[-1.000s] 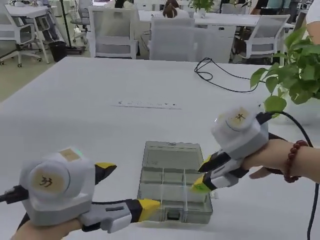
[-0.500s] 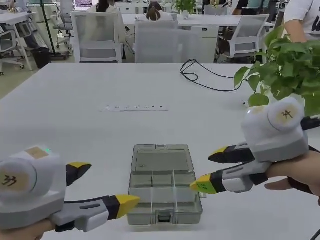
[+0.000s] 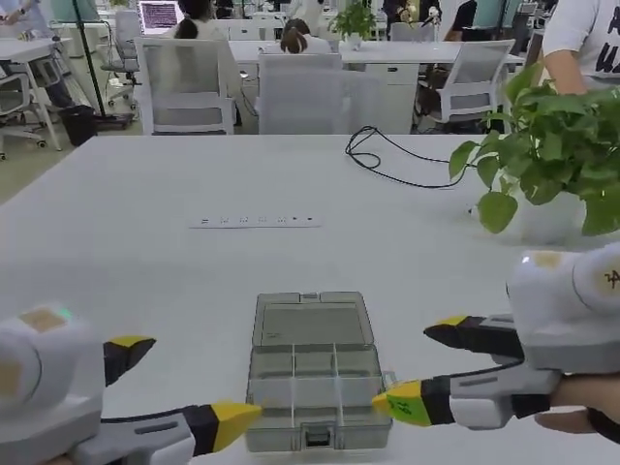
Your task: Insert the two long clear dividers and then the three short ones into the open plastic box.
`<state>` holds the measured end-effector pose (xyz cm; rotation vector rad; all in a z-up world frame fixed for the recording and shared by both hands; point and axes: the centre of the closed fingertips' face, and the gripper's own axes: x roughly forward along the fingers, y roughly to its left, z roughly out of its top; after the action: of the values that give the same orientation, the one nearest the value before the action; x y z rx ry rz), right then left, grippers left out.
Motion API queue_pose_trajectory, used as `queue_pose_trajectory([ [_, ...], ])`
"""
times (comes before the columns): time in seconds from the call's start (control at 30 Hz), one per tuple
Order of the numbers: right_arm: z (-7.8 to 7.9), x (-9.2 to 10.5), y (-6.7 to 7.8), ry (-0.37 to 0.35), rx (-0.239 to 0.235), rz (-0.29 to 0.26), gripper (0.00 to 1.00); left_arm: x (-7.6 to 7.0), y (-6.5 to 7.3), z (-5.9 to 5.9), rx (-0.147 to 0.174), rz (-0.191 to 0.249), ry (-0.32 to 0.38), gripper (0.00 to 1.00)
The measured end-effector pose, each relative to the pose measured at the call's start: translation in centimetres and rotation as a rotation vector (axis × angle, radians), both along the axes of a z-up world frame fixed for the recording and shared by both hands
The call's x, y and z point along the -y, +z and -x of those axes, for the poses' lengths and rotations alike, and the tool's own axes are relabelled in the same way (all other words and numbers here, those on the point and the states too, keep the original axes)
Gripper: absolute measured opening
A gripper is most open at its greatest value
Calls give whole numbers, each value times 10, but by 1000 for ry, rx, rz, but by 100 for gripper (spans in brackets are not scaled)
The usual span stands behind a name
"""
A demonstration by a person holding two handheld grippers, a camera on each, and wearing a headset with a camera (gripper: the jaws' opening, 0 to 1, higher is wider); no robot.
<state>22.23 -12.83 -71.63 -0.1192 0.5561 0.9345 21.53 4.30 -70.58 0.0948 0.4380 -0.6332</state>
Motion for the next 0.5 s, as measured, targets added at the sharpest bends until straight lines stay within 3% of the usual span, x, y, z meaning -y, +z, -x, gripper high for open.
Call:
queue_pose_trajectory([
  [0.1,3,0,-2,-16,10,-17,85,0,-3,2,-14,20,7,90],
  [0.3,8,1,-7,-33,18,-32,92,4,-8,6,-12,-5,-9,94],
  [0.5,16,-3,-17,-4,35,13,100,7,-10,5,-26,16,-3,98],
])
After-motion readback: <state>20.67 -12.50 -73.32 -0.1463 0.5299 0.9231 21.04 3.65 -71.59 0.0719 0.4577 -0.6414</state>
